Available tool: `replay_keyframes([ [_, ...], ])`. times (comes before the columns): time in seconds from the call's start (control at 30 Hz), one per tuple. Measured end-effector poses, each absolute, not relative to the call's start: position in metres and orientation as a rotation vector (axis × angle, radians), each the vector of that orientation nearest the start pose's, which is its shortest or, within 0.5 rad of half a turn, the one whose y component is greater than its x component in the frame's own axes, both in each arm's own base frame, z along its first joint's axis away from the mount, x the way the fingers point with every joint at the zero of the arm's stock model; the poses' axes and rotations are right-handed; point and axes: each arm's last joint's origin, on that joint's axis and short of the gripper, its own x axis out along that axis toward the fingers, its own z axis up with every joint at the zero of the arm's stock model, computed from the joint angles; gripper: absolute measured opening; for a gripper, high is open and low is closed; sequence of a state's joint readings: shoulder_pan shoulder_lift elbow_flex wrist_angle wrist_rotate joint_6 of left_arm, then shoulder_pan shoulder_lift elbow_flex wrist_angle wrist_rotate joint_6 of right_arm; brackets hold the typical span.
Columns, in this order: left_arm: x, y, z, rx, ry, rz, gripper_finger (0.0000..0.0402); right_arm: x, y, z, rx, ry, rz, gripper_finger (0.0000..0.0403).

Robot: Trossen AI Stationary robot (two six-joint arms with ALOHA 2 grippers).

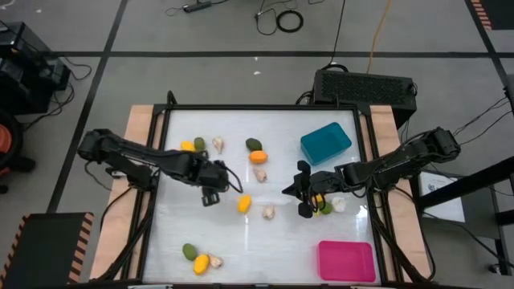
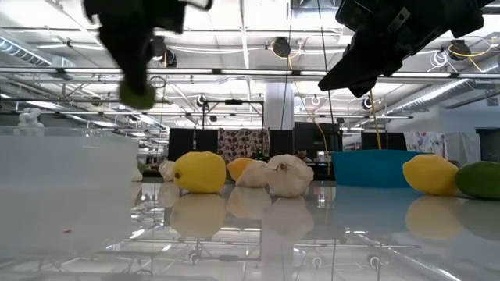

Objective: Sort produce into baskets
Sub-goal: Put the green lime into the transparent bin

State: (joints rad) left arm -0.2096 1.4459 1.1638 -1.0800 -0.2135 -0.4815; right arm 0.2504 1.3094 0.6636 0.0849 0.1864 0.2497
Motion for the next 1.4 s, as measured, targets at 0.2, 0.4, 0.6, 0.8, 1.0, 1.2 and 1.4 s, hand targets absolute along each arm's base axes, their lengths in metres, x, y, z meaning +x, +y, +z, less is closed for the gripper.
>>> replay_keyframes([
  [0.2, 0.233, -0.051, 0.235, -0.262, 1.416, 0.315, 0.0189, 0.258, 0.060, 0.207, 0.120, 0.560, -0.007, 0.0000],
  [0.4, 0.230, -0.048, 0.224, -0.200, 1.420, 0.365, 0.0212, 0.258, 0.060, 0.207, 0.120, 0.558, -0.007, 0.0000],
  [0.6, 0.230, -0.048, 0.225, -0.178, 1.419, 0.355, 0.0263, 0.258, 0.060, 0.207, 0.136, 0.557, -0.012, 0.0000],
  [0.8, 0.236, -0.044, 0.238, -0.177, 1.392, 0.349, 0.0286, 0.259, 0.060, 0.209, 0.144, 0.535, -0.011, 0.0000],
  [1.0, 0.252, -0.009, 0.269, -0.021, 1.286, 0.385, 0.0278, 0.260, 0.057, 0.210, 0.144, 0.526, -0.048, 0.0000],
  [1.2, 0.241, 0.074, 0.266, -0.197, 1.321, 0.564, 0.0276, 0.260, 0.056, 0.210, 0.150, 0.525, -0.057, 0.0000],
  [1.4, 0.207, 0.145, 0.264, -0.620, 1.228, 0.920, 0.0276, 0.260, 0.057, 0.209, 0.159, 0.532, -0.050, 0.0000],
])
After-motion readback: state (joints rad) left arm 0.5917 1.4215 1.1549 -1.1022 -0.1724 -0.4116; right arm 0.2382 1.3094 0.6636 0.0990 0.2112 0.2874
